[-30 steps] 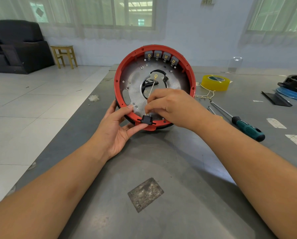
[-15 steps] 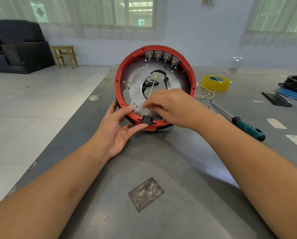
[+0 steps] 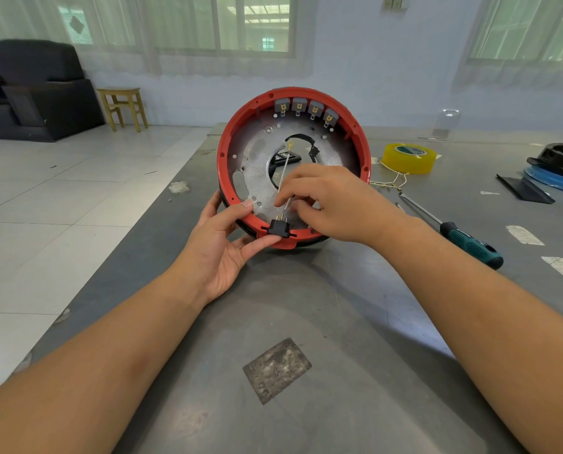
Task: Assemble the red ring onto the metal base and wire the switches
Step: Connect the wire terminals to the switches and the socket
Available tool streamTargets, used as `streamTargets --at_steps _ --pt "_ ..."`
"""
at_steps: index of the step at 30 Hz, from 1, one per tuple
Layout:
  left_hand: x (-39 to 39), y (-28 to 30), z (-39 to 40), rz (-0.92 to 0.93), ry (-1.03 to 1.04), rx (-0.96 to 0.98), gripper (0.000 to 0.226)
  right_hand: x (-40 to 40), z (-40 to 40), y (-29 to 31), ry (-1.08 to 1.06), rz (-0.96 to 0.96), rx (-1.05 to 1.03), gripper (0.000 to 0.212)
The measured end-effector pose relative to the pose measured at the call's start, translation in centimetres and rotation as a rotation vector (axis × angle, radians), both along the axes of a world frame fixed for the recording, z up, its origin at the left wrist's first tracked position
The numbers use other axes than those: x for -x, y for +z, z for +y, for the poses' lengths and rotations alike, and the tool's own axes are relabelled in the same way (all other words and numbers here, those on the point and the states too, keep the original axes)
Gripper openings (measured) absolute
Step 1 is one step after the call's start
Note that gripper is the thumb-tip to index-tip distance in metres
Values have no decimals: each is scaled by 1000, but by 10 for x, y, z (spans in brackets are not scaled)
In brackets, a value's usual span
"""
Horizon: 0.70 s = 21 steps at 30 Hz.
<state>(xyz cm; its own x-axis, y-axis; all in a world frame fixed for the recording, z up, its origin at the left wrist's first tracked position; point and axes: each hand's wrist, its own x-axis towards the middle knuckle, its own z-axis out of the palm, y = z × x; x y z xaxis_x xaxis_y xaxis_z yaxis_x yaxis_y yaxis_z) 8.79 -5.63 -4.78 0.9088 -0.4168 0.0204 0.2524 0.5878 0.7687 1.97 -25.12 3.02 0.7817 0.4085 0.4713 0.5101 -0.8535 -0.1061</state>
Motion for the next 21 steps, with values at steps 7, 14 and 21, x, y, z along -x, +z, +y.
streamTargets --at_steps 7,14,21 --pt "0 0 0 41 22 22 71 -6 3 -3 -171 -54 -266 12" --pt "2 0 0 60 16 37 69 -8 10 4 -469 223 -418 16" --pt "4 1 0 50 27 30 66 -6 23 4 -496 496 -660 10"
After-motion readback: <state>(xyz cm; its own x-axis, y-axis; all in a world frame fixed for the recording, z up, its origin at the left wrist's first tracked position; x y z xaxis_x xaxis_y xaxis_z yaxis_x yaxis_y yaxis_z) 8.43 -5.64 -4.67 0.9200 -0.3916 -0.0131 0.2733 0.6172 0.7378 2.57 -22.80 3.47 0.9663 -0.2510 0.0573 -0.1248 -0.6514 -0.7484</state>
